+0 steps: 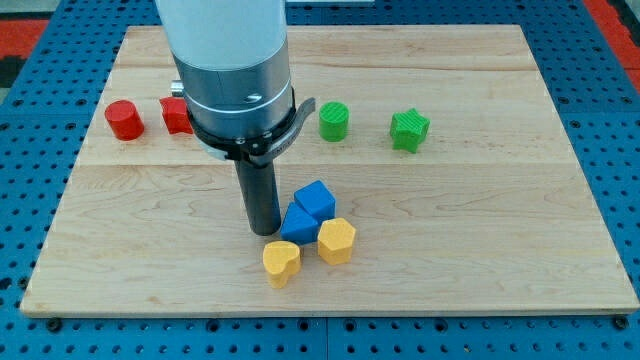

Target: Push the red blocks towards down

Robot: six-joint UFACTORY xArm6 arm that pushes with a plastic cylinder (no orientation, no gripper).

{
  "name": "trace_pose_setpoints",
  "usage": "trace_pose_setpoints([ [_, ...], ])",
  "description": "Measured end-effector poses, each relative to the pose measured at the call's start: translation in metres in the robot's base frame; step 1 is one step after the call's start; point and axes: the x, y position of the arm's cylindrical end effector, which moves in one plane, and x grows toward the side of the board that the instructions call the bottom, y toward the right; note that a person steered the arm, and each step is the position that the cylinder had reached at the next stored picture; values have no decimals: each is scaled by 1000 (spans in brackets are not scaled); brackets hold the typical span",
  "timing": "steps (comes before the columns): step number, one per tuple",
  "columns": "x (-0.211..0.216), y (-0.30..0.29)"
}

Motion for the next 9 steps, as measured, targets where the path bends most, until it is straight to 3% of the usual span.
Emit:
trace_pose_setpoints([
  [2,-27,0],
  [4,-38,-68],
  [5,-48,-74],
  [8,-70,-70],
  [9,-109,-48],
])
